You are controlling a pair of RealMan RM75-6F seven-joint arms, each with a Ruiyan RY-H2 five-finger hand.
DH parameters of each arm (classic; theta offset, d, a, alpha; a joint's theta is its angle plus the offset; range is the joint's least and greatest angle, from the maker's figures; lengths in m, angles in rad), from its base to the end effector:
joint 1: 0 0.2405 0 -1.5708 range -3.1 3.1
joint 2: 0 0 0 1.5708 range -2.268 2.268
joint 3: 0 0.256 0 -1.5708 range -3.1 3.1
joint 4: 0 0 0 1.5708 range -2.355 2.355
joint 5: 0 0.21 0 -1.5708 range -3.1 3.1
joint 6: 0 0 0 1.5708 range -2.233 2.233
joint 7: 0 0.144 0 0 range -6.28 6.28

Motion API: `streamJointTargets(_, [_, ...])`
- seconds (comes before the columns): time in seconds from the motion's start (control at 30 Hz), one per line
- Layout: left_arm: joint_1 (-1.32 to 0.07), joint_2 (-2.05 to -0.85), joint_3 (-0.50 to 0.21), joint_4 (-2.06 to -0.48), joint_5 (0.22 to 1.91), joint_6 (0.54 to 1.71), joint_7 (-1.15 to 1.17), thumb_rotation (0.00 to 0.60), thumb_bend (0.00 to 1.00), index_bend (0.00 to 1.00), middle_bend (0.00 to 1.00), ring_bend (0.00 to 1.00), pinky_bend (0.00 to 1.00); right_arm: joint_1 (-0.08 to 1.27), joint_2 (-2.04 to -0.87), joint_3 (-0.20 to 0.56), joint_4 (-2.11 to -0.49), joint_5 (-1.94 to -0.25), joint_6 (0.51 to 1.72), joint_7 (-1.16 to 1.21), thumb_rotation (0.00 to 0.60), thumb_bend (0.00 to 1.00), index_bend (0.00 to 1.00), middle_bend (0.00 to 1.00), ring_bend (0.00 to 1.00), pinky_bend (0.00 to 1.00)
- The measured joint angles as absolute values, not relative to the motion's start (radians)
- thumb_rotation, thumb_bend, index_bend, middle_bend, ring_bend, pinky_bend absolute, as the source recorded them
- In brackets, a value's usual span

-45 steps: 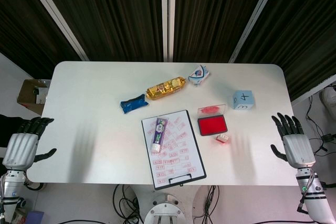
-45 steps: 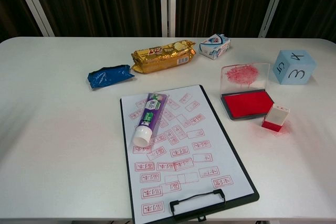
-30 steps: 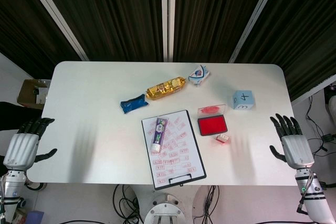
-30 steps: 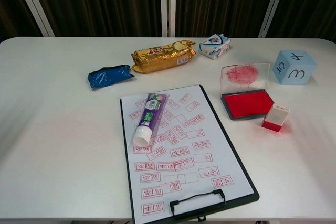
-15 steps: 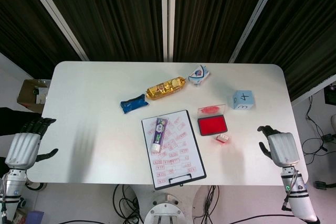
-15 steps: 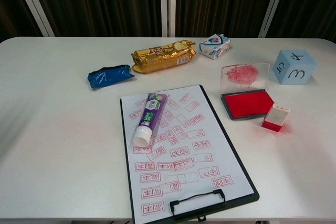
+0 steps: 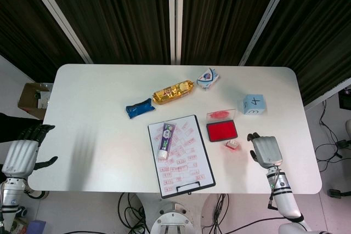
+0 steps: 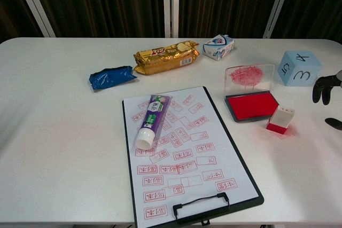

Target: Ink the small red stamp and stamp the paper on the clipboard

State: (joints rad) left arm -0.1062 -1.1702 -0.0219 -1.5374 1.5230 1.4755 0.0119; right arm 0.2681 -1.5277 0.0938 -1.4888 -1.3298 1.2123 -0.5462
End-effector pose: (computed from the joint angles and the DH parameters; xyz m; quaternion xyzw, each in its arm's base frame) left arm -0.3172 0.1827 0.1432 -0.6176 -0.3764 -0.3777 0.5781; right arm -0.2673 -0.2336 0.0104 0.7024 -0.3514 0.2744 0.5548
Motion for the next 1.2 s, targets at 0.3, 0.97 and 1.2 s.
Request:
streamJointTargets(0.3, [-0.093,-1.163,-0.021,-1.531,1.518,1.488,0.001,0.6,0.0,0.21,0.22,0.17,0.24,0.316,-1.583,0.102,-1.476,-1.27,1.157,-0.587,0.6,0.2,0.41,0.42,0.69,0.9])
streamJointTargets(0.97, [-0.089,-1.158,-0.022,-1.529,1.52,1.491,-0.003,0.6,0.0,0.21,0.22,0.17,0.24,0.349,-1.604,0.07,-1.45,-1.276,1.146,-0.569,0.6,0.21,0.38,0.39,0.69,0.9])
streamJointTargets(1.2, [-0.089,-1.158,-0.022,-1.531,1.517,1.488,-0.001,0.6,0.0,0.21,0.22,0.17,0.24,0.361,-1.61,0.069,-1.439,-1.273,1.14,-0.568,0.6,0.22,0.4,0.39,0.69,0.9])
